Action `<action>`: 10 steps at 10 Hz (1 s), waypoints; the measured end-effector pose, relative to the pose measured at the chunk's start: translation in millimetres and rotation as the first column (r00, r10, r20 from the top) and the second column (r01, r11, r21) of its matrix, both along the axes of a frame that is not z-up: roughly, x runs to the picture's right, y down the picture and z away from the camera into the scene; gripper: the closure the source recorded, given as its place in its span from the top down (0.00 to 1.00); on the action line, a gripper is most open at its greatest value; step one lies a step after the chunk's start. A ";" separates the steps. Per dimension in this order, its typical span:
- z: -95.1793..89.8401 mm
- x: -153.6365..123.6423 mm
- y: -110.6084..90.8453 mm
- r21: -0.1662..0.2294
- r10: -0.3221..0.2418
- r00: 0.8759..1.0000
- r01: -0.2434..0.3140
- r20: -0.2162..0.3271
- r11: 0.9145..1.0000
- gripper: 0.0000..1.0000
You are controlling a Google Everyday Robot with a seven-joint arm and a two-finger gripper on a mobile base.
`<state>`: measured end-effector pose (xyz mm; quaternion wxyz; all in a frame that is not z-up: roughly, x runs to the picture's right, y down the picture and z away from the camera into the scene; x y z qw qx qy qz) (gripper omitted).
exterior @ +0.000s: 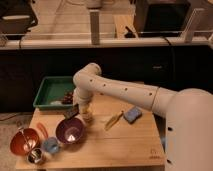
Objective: Wipe purple bowl with eraser
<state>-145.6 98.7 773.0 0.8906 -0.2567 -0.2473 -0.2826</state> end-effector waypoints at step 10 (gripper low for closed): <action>-20.8 -37.0 30.0 0.050 -0.200 0.979 0.202 -0.040 0.978 0.00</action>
